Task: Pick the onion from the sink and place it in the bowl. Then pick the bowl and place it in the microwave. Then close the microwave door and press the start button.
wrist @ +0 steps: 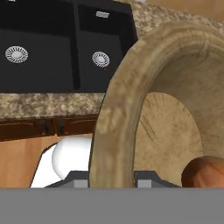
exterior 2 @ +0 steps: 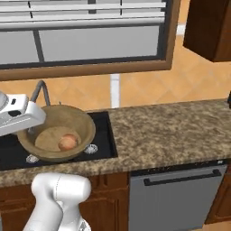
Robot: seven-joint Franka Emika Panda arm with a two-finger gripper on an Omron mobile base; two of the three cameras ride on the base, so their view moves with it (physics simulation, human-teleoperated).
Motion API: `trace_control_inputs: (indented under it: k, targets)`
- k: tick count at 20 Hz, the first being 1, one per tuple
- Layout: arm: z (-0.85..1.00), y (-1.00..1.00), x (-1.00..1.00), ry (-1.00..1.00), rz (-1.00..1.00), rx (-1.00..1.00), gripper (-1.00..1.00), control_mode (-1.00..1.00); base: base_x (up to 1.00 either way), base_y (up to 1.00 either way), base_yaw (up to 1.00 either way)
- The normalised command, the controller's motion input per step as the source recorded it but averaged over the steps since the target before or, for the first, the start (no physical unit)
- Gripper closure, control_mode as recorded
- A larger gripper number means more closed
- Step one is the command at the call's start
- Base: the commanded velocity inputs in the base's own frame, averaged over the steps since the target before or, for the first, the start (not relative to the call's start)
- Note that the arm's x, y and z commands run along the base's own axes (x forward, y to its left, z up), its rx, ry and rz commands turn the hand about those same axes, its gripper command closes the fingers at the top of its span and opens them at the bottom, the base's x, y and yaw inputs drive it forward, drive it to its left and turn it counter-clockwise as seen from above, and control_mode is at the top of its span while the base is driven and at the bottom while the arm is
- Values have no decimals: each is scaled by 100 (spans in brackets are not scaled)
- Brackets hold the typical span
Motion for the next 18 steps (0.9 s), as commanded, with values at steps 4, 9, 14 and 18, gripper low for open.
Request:
trace_control_inputs:
  k: [4,9,14,18]
  targets:
    - [0,0,0,0,0,0,100,100,-5,-6,-78]
    - [0,0,0,0,0,0,100,100,-2,-31,-74]
    - [0,0,0,0,0,0,100,100,0,-48,-72]
    - [0,0,0,0,0,0,100,100,10,-78,-59]
